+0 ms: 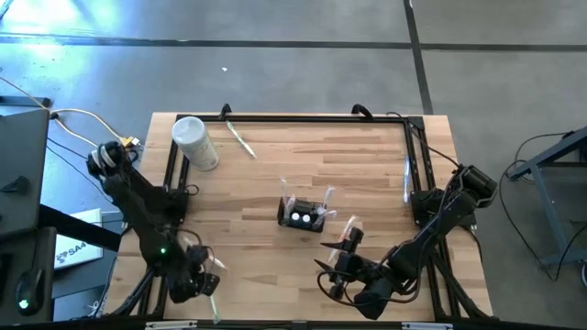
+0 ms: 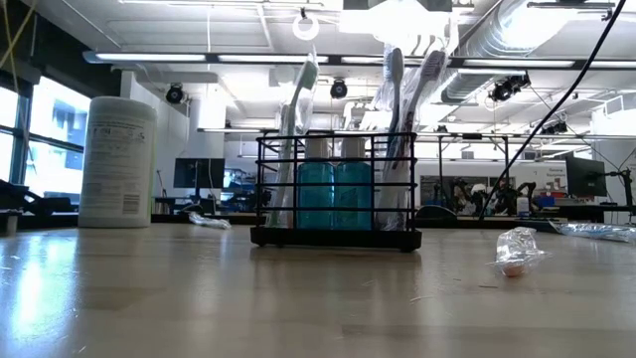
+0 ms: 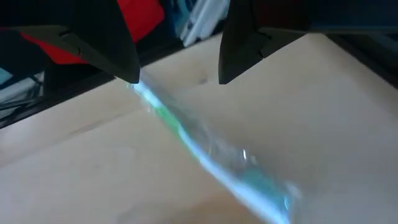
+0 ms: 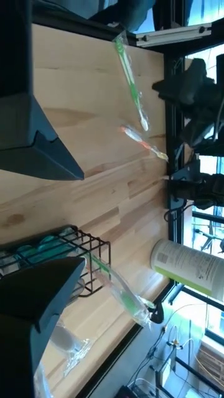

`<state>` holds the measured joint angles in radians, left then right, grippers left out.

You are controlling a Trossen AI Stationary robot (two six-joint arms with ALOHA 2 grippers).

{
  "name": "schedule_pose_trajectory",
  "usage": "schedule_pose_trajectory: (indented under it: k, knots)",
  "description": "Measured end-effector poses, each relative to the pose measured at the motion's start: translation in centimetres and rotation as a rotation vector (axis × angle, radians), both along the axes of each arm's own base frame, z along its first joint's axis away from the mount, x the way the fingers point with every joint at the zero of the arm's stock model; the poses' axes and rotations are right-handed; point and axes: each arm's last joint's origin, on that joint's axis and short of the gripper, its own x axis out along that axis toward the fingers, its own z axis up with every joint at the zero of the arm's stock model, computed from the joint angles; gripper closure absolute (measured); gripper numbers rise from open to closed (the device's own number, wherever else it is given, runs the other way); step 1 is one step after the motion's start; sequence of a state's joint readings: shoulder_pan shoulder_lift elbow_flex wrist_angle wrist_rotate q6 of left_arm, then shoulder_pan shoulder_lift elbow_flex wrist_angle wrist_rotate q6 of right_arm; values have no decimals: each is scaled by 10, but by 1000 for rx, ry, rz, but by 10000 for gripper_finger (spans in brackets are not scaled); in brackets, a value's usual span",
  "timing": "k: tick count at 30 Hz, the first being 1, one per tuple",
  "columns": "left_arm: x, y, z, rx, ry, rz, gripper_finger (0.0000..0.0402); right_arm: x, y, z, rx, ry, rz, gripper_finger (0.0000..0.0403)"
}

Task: Pick & Place toothbrushing station
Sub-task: Put the bottom green toothbrush into the mesh organizer

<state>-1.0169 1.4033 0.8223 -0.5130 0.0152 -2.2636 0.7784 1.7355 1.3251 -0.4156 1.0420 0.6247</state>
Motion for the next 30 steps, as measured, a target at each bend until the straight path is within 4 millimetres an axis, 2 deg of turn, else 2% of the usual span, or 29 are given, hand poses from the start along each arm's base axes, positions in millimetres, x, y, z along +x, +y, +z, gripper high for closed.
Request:
schedule_pose_trajectory:
  k: [8,16,24,30]
  knots:
    - [9,-9,-13,14,-49,125,186,0,0,0,3,5,6,199]
    - [11,-13,-23,7,12,167,186,1,3,-3,44,67,87,199]
    - [5,-6,-26,61,110,173,186,1,5,-5,68,92,118,199]
    - [11,1,-27,95,103,195,186,1,5,-5,71,90,117,199]
